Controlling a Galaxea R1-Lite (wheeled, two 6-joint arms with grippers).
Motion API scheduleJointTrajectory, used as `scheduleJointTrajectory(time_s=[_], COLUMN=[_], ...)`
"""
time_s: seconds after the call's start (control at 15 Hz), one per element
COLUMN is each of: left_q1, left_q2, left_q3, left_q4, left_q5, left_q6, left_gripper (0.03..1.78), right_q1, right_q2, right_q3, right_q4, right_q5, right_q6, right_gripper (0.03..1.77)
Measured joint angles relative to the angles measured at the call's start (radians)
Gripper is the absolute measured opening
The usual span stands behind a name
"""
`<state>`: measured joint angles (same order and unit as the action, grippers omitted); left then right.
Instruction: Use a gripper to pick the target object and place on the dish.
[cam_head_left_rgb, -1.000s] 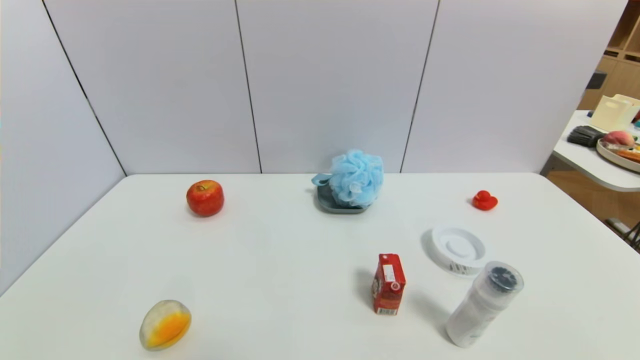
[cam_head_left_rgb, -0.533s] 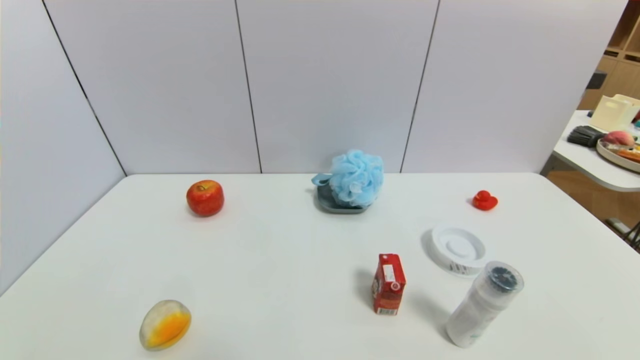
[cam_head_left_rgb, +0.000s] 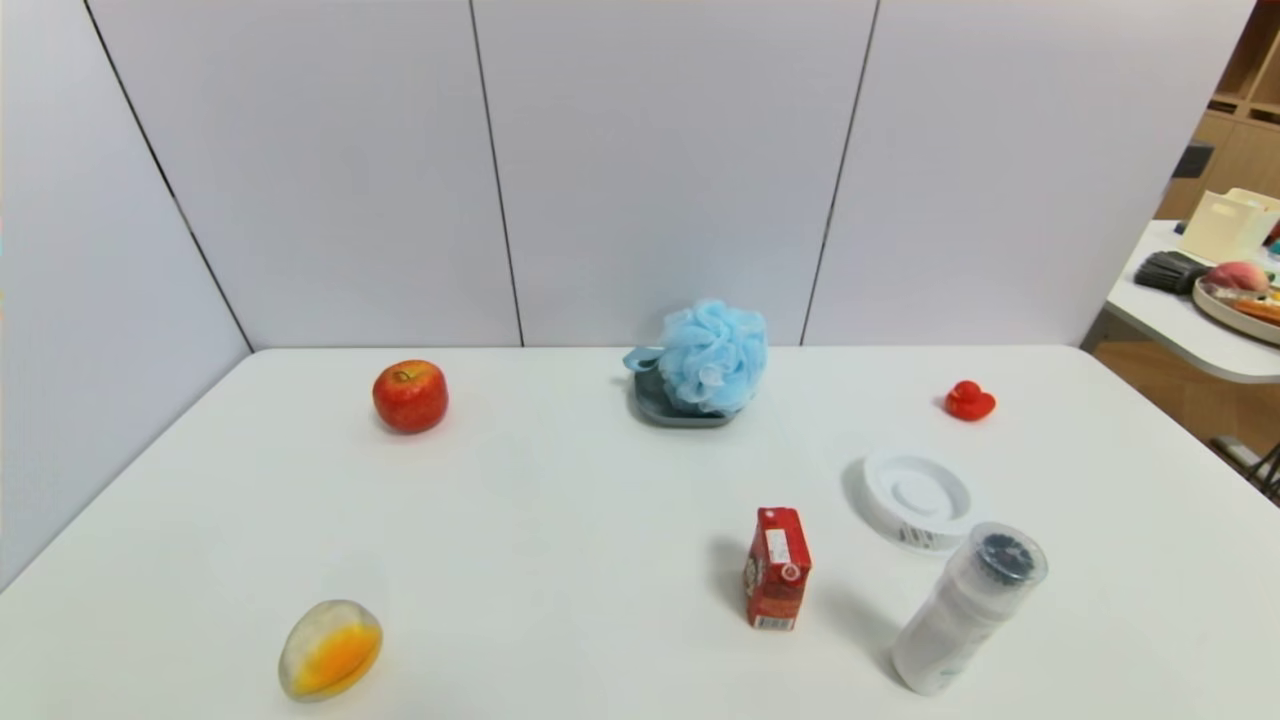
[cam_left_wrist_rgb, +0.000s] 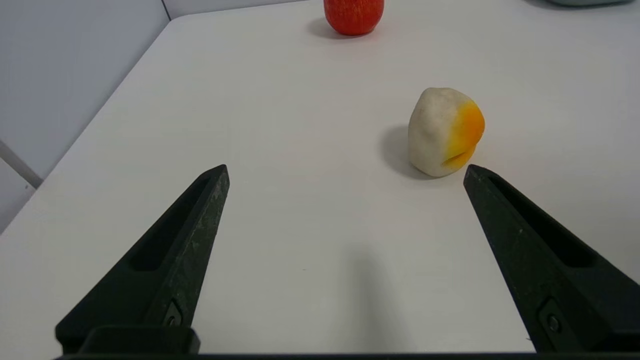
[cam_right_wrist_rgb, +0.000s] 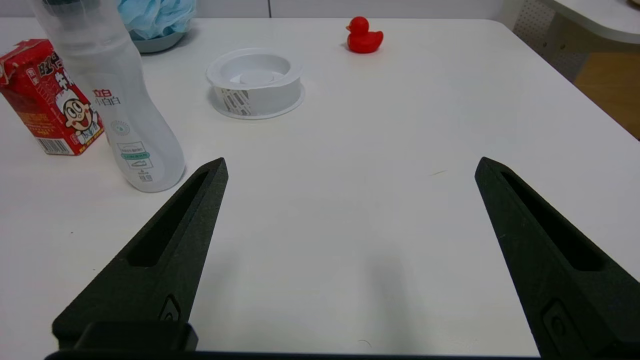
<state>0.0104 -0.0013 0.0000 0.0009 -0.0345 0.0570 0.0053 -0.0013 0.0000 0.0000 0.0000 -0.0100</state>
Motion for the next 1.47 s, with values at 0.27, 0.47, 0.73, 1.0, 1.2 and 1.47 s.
scheduleJointTrajectory(time_s=[0.27,0.47,0.73,1.0,1.2,1.47], left_q1=[0.000,0.000,0.000,0.000,0.000,0.000], left_q2=[0.000,0.000,0.000,0.001,0.001,0.001], left_q3=[0.000,0.000,0.000,0.000,0.000,0.000], left_q4=[-0.003,-0.003,-0.003,-0.003,-0.003,-0.003], left_q5=[0.034,0.034,0.034,0.034,0.034,0.034], left_q6=[-0.055,-0.056,-0.056,-0.056,-0.056,-0.056], left_gripper=[1.69,1.69,1.69,1.69,1.69,1.69], right_q1=[0.000,0.000,0.000,0.000,0.000,0.000], right_q2=[0.000,0.000,0.000,0.000,0.000,0.000], right_q3=[0.000,0.000,0.000,0.000,0.000,0.000], right_q4=[0.000,0.000,0.000,0.000,0.000,-0.002], right_q5=[0.000,0.000,0.000,0.000,0.002,-0.020], right_q6=[0.000,0.000,0.000,0.000,-0.006,0.039], right_gripper=[1.71,1.71,1.71,1.71,1.71,1.71])
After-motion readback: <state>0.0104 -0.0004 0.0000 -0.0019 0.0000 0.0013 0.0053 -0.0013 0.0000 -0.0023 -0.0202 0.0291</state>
